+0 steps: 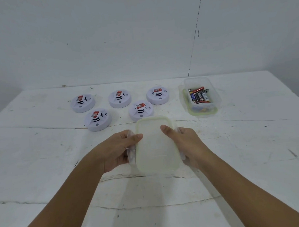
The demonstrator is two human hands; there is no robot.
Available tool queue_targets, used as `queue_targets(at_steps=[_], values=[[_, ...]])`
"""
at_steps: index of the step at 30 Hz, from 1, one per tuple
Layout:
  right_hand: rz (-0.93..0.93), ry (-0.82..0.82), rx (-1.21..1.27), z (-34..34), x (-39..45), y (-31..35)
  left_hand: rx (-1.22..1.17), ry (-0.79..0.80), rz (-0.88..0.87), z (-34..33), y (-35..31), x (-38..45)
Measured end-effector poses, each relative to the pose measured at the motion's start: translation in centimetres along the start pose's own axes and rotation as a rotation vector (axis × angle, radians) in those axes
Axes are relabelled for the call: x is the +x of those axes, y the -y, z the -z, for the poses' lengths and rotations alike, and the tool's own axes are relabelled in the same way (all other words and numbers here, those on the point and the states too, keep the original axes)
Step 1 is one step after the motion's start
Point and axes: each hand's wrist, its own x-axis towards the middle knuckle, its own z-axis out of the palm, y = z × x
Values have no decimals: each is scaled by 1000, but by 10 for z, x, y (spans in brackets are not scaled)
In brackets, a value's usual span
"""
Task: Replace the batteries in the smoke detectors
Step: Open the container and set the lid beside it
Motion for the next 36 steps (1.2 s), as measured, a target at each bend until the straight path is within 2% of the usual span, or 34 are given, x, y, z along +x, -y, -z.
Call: queue_targets(at_steps=[3,7,10,14,18,21,30,36], values=[[22,15,-91,4,1,2,60,-69,-24,-1,-2,1],[50,-70,-247,5,-2,9,219,-239,-76,-5,-8,-4],[169,-129,-434,7,-14,18,268,-337,-135,-10,-12,-7],[308,-92,-463,6,-25,27,247,-390,-267,-15,-26,-15],[336,8,-434,2,-36,34,191,-315,-368,-31,-50,-27],[328,3,-375,2,-43,39,180,-223,-415,-49,-63,-35],[251,127,-92,20,-62,52,272,33,-455,-82,-64,-27],[105,-12,15,42,-43,32,457,108,-427,-96,-51,-8]])
